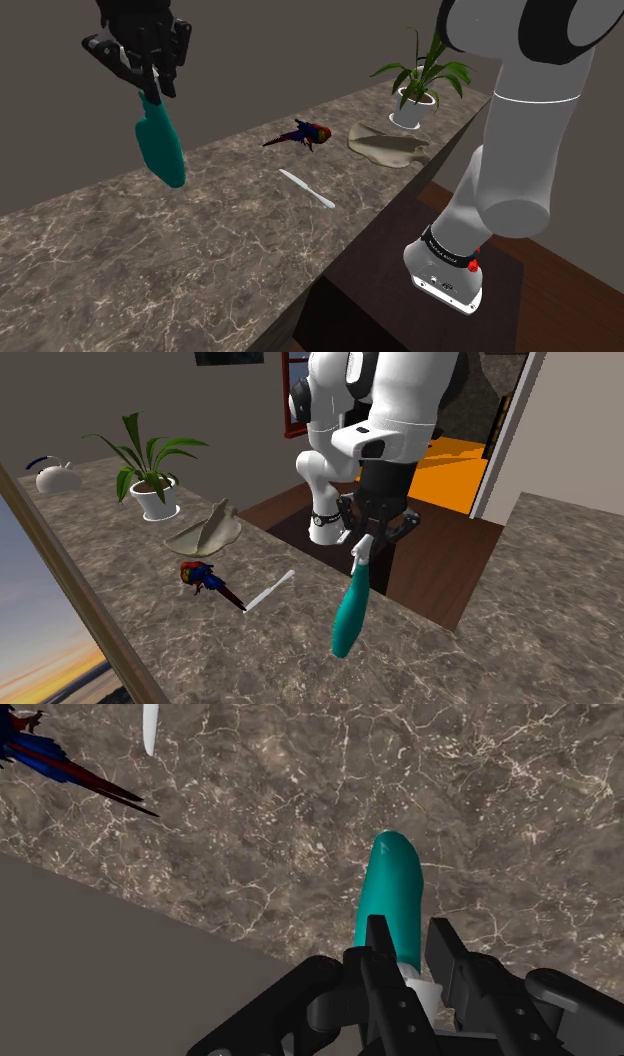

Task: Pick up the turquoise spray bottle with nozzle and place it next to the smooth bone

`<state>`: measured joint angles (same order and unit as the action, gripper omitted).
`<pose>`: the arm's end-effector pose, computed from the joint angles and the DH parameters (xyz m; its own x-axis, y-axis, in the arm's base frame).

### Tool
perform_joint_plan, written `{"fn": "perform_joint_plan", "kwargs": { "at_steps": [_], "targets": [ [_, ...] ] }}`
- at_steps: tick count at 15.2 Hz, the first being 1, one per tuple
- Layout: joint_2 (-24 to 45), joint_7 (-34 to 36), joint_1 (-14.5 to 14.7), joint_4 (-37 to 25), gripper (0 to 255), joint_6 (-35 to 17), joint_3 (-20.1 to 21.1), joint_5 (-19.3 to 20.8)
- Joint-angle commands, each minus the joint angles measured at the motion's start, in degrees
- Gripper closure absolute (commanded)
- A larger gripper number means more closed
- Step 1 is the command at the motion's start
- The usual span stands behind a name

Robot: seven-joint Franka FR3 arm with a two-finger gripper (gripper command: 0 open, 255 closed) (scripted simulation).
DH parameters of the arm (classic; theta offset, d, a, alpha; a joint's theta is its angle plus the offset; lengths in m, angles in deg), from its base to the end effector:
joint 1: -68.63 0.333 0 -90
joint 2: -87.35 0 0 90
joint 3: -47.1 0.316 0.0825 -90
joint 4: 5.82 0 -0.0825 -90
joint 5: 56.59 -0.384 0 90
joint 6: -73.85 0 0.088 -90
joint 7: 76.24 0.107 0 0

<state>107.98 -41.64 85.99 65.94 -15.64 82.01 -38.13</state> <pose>0.4765 0.4410 0.5874 0.9595 0.2715 0.0754 0.2644 -0.9600 0.0923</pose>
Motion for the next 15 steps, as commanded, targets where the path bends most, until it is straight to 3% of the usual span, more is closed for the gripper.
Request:
{"fn": "perform_joint_plan", "kwargs": {
  "at_steps": [1, 7, 15],
  "targets": [
    [-2.7, -1.9, -2.5, 3.2, 255, -1.1, -0.1, -1.6],
    [-13.2, -10.8, -11.3, 15.8, 255, -6.2, -2.2, -7.8],
    [-22.8, -23.7, -18.5, 26.4, 255, -10.0, -7.9, -13.4]
  ]
}}
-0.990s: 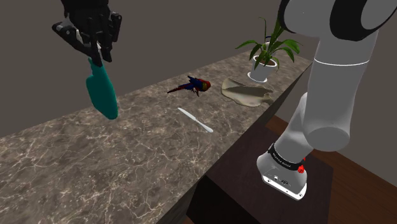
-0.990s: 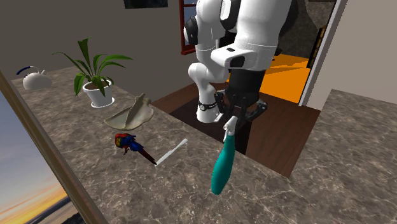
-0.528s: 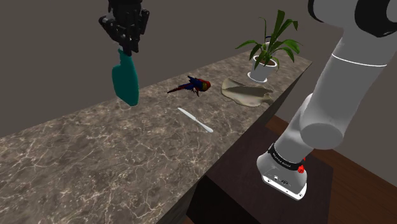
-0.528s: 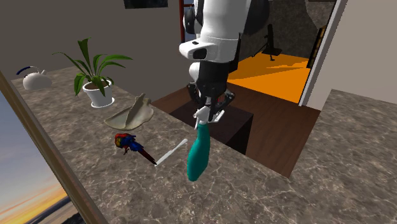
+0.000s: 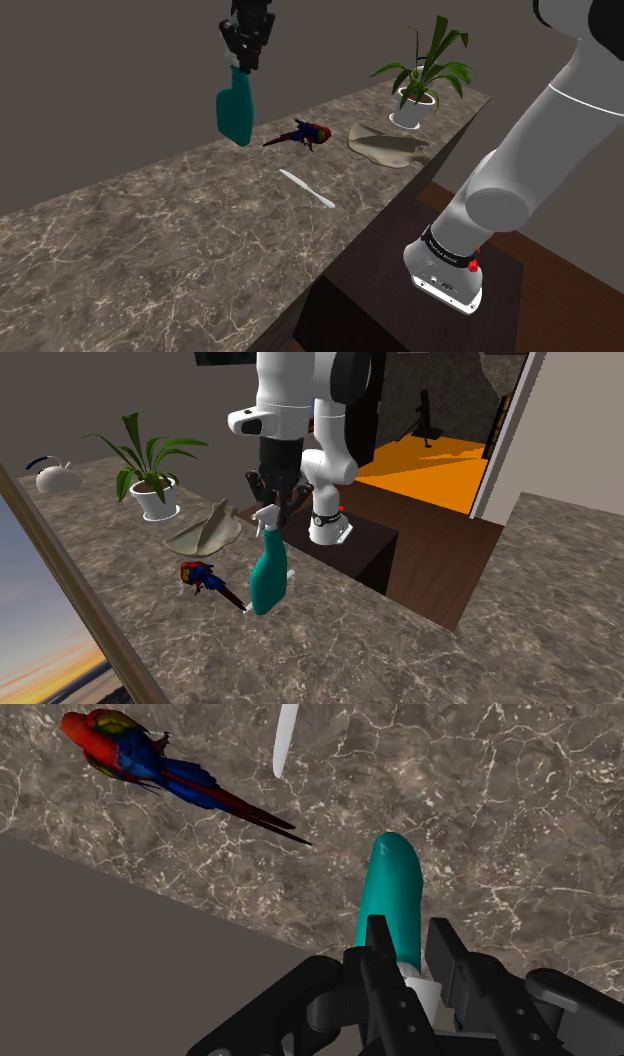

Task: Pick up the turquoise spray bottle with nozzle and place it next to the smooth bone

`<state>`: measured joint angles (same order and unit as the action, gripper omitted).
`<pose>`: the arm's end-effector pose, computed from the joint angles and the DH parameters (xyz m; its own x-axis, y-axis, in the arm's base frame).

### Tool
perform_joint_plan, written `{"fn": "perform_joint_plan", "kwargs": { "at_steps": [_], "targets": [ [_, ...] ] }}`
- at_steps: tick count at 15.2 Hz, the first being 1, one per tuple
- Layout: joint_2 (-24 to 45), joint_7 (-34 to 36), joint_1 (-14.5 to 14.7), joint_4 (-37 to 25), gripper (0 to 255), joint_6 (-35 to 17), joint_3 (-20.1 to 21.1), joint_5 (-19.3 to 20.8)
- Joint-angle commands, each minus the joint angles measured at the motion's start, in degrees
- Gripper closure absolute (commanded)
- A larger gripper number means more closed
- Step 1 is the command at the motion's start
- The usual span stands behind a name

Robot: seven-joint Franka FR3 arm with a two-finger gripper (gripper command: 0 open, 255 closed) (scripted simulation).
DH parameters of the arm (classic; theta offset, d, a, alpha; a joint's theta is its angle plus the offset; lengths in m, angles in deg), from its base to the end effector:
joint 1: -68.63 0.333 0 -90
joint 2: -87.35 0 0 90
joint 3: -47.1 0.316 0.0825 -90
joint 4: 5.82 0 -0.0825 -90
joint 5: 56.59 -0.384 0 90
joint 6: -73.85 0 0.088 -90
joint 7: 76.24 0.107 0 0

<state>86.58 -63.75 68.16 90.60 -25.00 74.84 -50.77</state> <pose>0.5038 0.2510 0.5921 0.9598 0.2703 0.0753 0.2632 -0.9603 0.0930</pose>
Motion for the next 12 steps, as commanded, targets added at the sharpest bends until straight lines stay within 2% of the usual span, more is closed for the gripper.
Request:
{"fn": "perform_joint_plan", "kwargs": {
  "at_steps": [1, 12],
  "targets": [
    [-2.2, -3.1, -1.4, 2.6, 255, -1.0, -1.5, -1.2],
    [-6.9, -19.4, -8.3, 8.3, 255, -3.4, -10.6, -3.3]
  ]
}}
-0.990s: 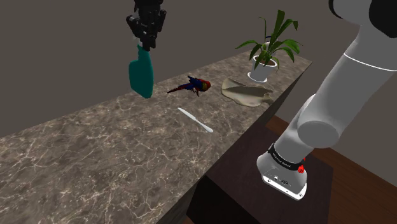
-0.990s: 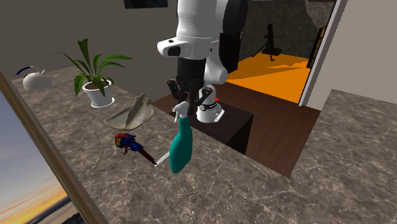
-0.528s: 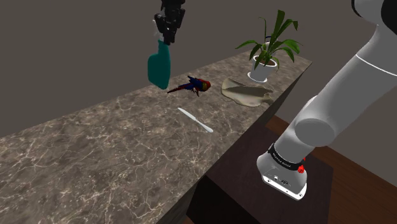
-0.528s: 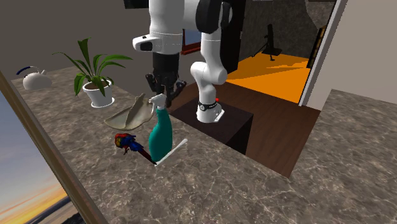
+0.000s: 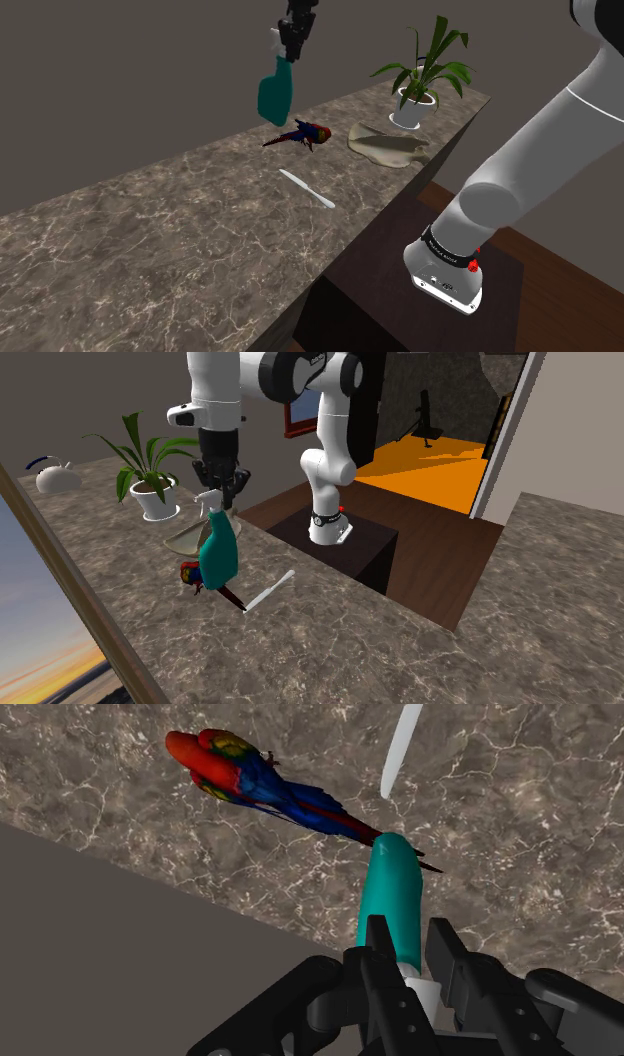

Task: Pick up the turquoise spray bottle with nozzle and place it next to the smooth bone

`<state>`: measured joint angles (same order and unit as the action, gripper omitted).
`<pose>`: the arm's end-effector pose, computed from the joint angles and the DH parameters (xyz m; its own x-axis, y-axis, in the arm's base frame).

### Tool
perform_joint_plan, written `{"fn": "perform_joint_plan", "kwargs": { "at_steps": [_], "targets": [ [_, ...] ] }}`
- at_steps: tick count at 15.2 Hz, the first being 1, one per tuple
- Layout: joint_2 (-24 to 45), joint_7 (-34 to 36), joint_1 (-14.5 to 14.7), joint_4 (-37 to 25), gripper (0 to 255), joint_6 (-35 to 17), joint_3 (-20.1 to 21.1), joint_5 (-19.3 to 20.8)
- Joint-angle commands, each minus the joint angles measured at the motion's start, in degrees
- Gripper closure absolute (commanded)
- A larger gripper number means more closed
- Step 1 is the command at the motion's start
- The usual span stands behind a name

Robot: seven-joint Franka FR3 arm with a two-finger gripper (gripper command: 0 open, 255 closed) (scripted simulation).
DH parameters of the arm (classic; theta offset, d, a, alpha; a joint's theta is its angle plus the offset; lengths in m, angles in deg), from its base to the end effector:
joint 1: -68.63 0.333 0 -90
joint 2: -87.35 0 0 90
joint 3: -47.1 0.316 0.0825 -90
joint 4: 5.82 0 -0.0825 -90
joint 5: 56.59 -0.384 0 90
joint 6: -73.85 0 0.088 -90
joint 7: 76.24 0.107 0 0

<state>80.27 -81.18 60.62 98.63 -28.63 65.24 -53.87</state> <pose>0.5240 0.0982 0.5874 0.9600 0.2700 0.0747 0.2629 -0.9604 0.0921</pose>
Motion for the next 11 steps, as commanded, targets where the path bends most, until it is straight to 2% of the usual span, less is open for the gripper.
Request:
{"fn": "perform_joint_plan", "kwargs": {
  "at_steps": [1, 11],
  "targets": [
    [-0.7, -3.3, -1.3, 0.3, 255, 0.1, -1.8, -0.3],
    [2.2, -16.6, -7.2, -2.3, 255, -0.7, -9.4, -0.1]
  ]
}}
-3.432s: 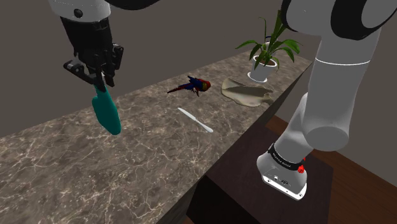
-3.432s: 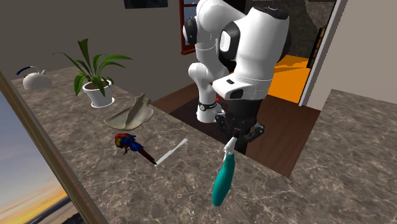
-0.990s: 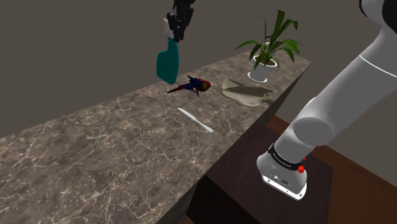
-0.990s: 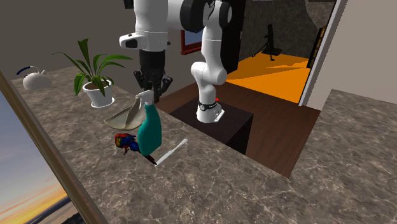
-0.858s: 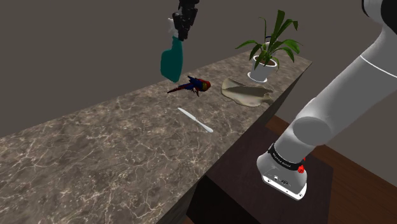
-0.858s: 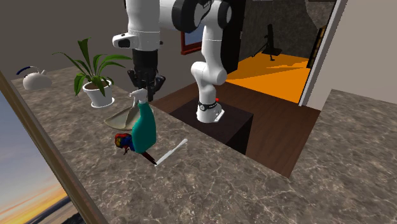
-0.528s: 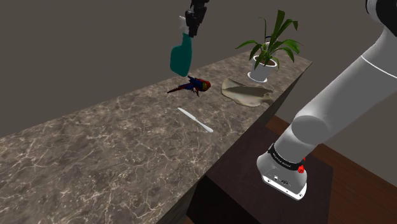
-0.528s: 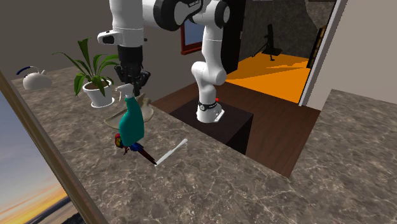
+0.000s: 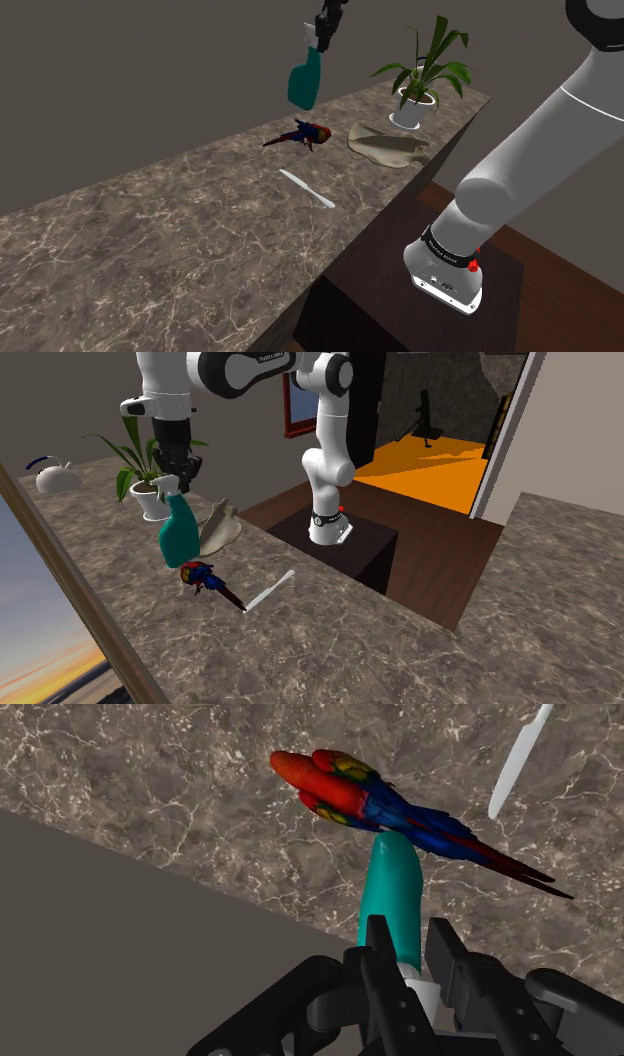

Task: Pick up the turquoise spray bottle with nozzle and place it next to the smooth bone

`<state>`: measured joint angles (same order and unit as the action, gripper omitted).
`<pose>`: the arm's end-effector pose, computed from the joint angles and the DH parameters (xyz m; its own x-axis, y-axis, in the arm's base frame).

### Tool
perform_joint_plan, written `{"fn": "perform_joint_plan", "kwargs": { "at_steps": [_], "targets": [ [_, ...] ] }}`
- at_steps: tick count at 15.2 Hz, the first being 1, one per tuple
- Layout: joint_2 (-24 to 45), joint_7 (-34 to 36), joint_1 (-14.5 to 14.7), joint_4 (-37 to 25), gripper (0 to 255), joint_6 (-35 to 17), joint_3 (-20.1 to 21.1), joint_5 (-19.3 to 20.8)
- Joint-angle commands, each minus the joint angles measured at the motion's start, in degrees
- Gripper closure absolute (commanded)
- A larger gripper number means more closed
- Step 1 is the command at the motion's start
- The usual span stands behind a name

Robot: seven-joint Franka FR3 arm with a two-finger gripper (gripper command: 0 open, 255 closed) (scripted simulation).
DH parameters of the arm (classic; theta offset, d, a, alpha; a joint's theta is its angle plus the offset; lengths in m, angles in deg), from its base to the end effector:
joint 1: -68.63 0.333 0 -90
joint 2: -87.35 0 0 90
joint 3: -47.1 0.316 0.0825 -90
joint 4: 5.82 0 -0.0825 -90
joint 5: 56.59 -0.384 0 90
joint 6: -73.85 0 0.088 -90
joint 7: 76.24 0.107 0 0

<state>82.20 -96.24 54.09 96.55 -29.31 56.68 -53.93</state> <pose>0.5420 -0.0475 0.5908 0.9599 0.2701 0.0748 0.2631 -0.9604 0.0921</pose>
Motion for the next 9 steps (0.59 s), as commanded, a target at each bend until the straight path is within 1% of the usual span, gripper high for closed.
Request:
{"fn": "perform_joint_plan", "kwargs": {
  "at_steps": [1, 9],
  "targets": [
    [0.8, -2.8, -1.2, -0.9, 255, -0.1, -1.5, 0.0],
    [7.5, -12.7, -6.0, -8.8, 255, 0.7, -6.5, -0.4]
  ]
}}
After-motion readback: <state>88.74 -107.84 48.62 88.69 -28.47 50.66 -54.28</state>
